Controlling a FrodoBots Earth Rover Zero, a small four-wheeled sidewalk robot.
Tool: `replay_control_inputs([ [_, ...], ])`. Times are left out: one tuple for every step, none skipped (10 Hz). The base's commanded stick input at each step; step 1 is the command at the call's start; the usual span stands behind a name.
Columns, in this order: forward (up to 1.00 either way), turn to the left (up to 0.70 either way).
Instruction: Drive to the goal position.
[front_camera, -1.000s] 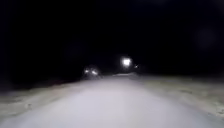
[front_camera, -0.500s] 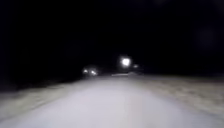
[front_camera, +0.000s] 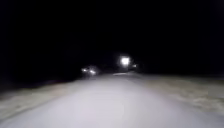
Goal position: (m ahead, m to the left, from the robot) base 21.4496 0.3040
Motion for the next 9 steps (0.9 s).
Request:
replay_control_inputs([
  [1.00, 0.00],
  [1.00, 0.00],
  [1.00, 0.00],
  [1.00, 0.00],
  [1.00, 0.00],
  [1.00, 0.00],
  [1.00, 0.00],
  [1.00, 0.00],
  [1.00, 0.00],
])
